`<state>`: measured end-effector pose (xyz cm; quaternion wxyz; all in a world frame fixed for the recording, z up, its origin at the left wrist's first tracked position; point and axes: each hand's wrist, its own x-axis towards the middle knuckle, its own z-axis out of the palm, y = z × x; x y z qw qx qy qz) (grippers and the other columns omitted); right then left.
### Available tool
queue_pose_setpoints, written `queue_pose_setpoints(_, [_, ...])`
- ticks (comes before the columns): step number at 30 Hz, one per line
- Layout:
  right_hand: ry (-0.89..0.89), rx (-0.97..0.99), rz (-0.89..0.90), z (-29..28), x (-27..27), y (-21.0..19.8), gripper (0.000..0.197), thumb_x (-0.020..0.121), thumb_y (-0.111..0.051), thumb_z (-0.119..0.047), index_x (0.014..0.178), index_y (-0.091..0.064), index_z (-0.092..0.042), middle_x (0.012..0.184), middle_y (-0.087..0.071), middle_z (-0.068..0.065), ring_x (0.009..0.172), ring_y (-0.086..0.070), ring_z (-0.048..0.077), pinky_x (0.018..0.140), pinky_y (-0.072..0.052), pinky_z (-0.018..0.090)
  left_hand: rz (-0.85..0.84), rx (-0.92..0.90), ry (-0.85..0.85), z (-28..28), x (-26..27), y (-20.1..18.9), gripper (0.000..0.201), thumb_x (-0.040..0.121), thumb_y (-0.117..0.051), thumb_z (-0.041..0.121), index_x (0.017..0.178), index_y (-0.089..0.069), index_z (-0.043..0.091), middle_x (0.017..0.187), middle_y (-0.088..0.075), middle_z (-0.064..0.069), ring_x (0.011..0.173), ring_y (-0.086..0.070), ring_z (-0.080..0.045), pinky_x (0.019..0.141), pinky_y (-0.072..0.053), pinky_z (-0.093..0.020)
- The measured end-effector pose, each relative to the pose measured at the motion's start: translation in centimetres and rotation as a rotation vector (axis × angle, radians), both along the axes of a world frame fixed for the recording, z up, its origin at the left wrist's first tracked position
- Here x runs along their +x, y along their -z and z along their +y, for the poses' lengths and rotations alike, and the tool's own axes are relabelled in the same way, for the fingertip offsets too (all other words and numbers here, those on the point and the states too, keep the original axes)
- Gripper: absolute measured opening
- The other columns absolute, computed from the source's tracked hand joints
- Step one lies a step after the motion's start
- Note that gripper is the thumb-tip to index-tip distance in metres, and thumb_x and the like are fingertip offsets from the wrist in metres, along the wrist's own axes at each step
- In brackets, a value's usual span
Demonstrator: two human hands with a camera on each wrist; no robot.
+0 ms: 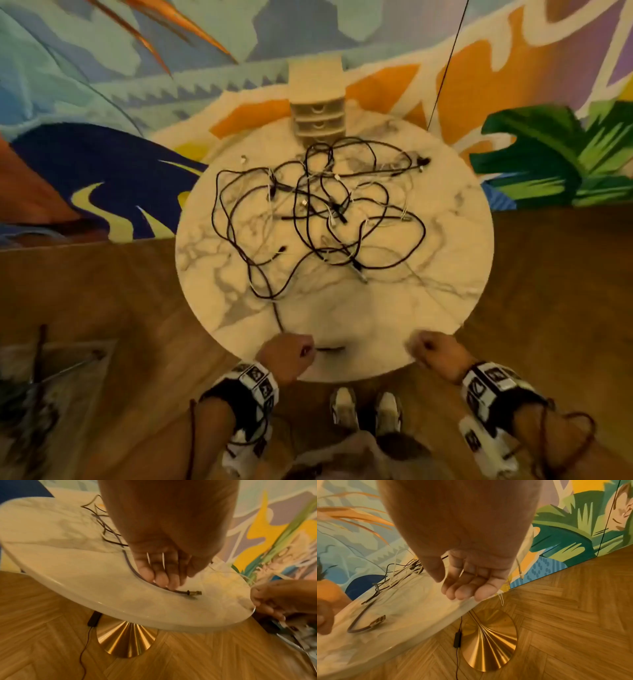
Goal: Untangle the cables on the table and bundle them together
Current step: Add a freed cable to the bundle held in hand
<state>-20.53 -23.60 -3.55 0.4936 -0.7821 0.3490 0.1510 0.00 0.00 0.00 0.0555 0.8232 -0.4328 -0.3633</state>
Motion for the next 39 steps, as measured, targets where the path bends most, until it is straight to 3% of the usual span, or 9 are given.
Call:
queue_pose_setpoints(5, [0.009,0.061,0.002,0.1,0.3,1.0,0.031,0.096,-0.053,-0.024,0.068,-0.056,-0.013,0.067,-0.055,0.004,0.064,-0.054,0.014,0.062,-0.044,0.029,-0.164,0.053,0.203,-1.8,1.4,0.9,0.035,0.093,-0.045,0.042,0.123,-0.047,0.025,0.117,-0.058,0.002,0.106,-0.055,-0.021,0.081,-0.044,-0.033])
queue_pose_setpoints(10, [-0.071,0.034,0.073,0.5,0.8,0.7,0.029,0.097,-0.051,-0.028,0.075,-0.060,-0.010,0.066,-0.056,-0.003,0.054,-0.053,0.000,0.056,-0.041,0.016,-0.200,0.125,0.431,-2.7,1.7,2.2,0.022,0.092,-0.046,0.034,0.105,-0.051,0.018,0.107,-0.059,-0.004,0.098,-0.056,-0.025,0.075,-0.048,-0.039])
queue_pose_setpoints(17, [-0.023,0.249,-0.101,3.4,5.2,-3.4,0.040,0.096,-0.046,-0.042,0.088,-0.063,-0.006,0.070,-0.059,0.000,0.060,-0.053,0.011,0.056,-0.042,0.019,-0.140,-0.269,0.156,-6.0,-0.3,-0.5,0.018,0.087,-0.052,0.036,0.096,-0.054,0.020,0.091,-0.060,0.000,0.084,-0.055,-0.017,0.070,-0.040,-0.029])
queue_pose_setpoints(20, [0.062,0.235,-0.204,4.3,7.1,-4.3,0.039,0.099,-0.045,-0.031,0.073,-0.056,-0.005,0.057,-0.053,-0.003,0.053,-0.051,0.012,0.056,-0.042,0.027,-0.062,-0.329,0.089,-6.8,-1.7,-1.4,0.017,0.087,-0.054,0.036,0.093,-0.055,0.019,0.082,-0.061,0.001,0.077,-0.057,-0.018,0.064,-0.039,-0.029])
queue_pose_setpoints(23, [0.118,0.192,-0.250,3.8,7.6,-5.1,0.041,0.099,-0.046,-0.023,0.059,-0.047,-0.012,0.049,-0.047,-0.004,0.048,-0.046,0.012,0.060,-0.041,0.030,0.080,-0.221,-0.071,-6.5,-1.5,-0.5,0.021,0.088,-0.055,0.042,0.095,-0.057,0.023,0.072,-0.060,0.003,0.066,-0.056,-0.015,0.061,-0.042,-0.029])
queue_pose_setpoints(27, [0.339,0.152,-0.400,0.1,6.8,-7.2,0.045,0.090,-0.045,-0.029,0.048,-0.048,-0.011,0.047,-0.048,0.006,0.050,-0.046,0.022,0.064,-0.042,0.036,0.119,-0.012,-0.197,-3.4,2.9,2.3,0.015,0.092,-0.051,0.031,0.098,-0.058,0.020,0.090,-0.063,-0.005,0.085,-0.060,-0.025,0.070,-0.042,-0.031])
queue_pose_setpoints(31, [0.658,0.044,-0.289,-4.9,4.8,-6.1,0.031,0.097,-0.047,-0.024,0.070,-0.055,-0.012,0.065,-0.055,0.008,0.061,-0.052,0.028,0.060,-0.040,0.033,0.054,-0.090,-0.439,-2.3,7.9,1.3,0.016,0.093,-0.050,0.020,0.078,-0.058,0.018,0.068,-0.063,-0.005,0.070,-0.063,-0.026,0.064,-0.047,-0.032])
queue_pose_setpoints(35, [0.396,-0.570,-0.259,-4.9,5.0,-5.9,0.032,0.090,-0.060,-0.030,0.116,-0.053,-0.013,0.112,-0.054,0.006,0.102,-0.052,0.021,0.082,-0.041,0.031,-0.112,-0.106,-0.300,-5.5,6.6,-1.6,0.021,0.093,-0.043,0.031,0.082,-0.057,0.021,0.073,-0.061,-0.002,0.076,-0.062,-0.026,0.070,-0.050,-0.039])
queue_pose_setpoints(39, [-0.143,-0.382,-0.393,-0.4,9.1,-7.5,0.039,0.093,-0.054,-0.036,0.128,-0.051,-0.020,0.120,-0.053,-0.003,0.107,-0.048,0.009,0.094,-0.039,0.027,-0.252,-0.113,-0.229,-8.5,2.5,-3.3,0.026,0.095,-0.040,0.035,0.090,-0.060,0.020,0.090,-0.066,-0.002,0.084,-0.061,-0.025,0.069,-0.049,-0.035])
